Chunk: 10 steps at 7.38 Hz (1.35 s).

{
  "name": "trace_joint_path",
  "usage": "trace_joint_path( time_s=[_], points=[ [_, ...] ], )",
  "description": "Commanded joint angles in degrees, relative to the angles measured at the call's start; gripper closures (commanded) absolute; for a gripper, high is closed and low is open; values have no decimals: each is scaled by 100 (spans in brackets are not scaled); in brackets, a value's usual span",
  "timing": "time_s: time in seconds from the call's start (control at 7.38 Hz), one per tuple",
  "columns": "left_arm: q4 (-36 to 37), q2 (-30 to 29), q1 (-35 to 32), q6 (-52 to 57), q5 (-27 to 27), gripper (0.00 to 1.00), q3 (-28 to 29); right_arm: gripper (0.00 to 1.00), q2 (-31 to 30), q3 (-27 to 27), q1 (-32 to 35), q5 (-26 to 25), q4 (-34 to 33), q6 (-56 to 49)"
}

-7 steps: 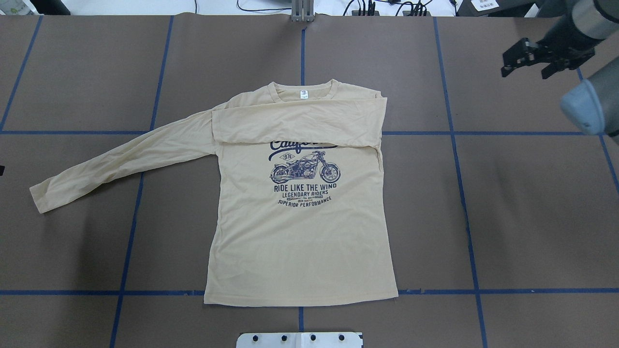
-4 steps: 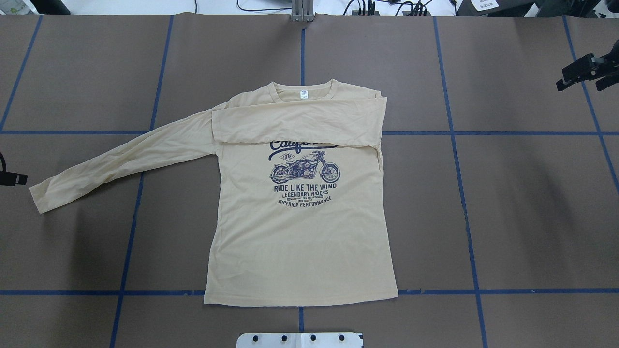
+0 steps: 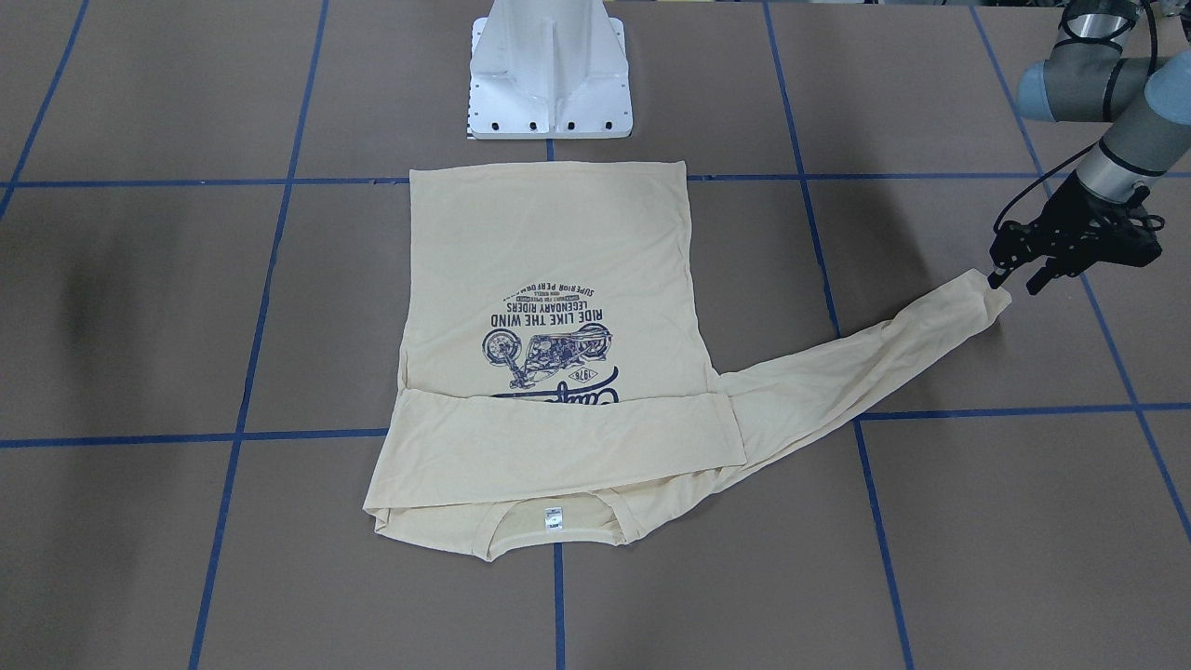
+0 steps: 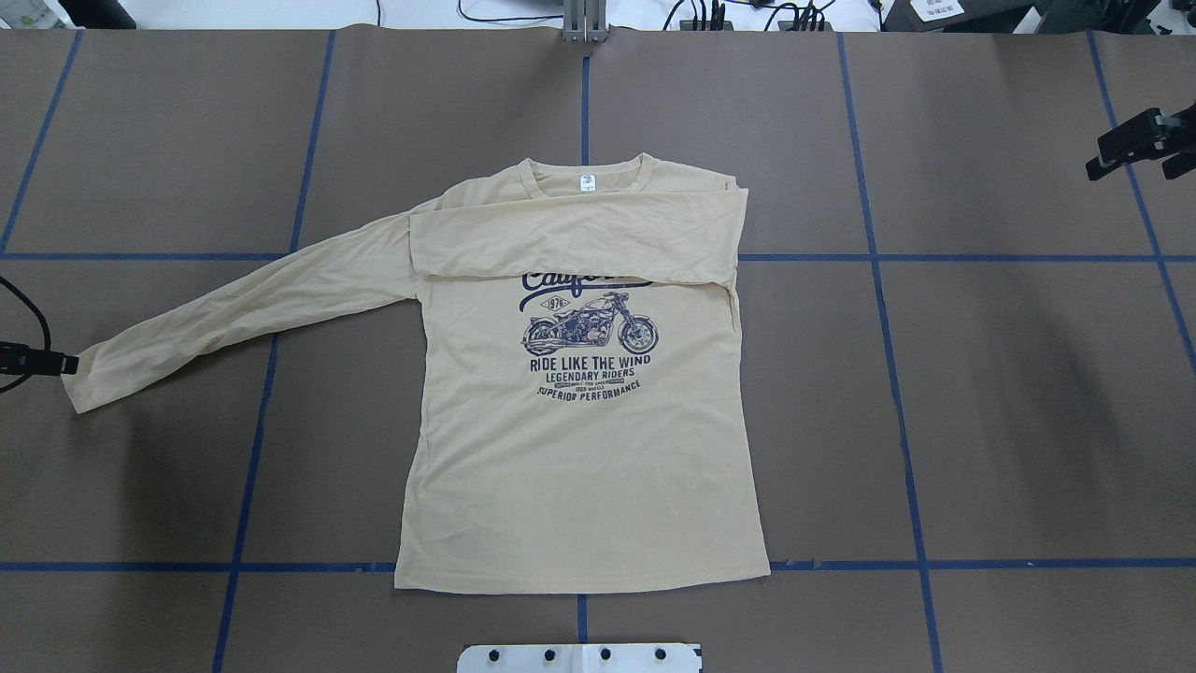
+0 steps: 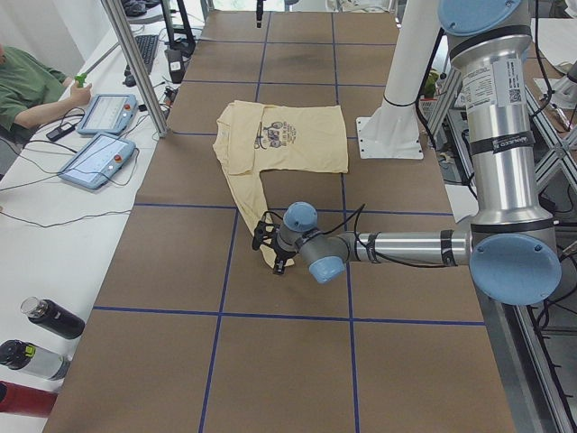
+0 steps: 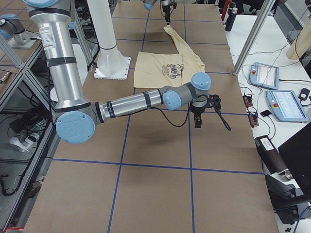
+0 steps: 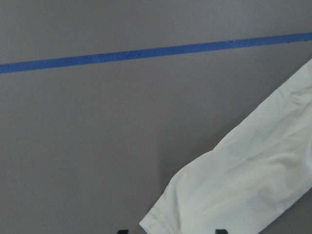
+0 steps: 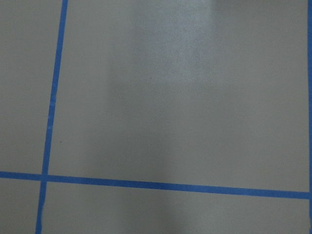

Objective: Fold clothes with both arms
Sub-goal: 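Release the sleeve and withdraw the right gripper away from the shirt, then grasp the other sleeve cuff with the left gripper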

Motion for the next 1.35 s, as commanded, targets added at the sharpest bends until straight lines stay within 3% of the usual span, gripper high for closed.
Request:
trace_joint_path(
  time_s=[0.0,0.14,0.41,0.54,0.68,0.95,1.22],
  points=[
    [-4,-319,17,5,6,40,362,0,-6,9,-1,0,3,13],
    [-4,-329,61,5,6,40,381,0,-6,9,-1,0,-6,13],
    [5,-329,219,40,6,55,382,0,-6,9,-1,-9,3,21],
    [-108,-286,228,40,-3,58,381,0,-15,18,-1,-9,3,30],
    [-135,-233,237,57,5,67,381,0,-15,35,-1,-9,-6,56],
    [-135,-154,237,66,14,100,329,0,-15,97,-1,0,-6,65],
    [-57,-162,228,84,-38,100,-20,0,-15,88,-1,-9,-6,65]
  ],
)
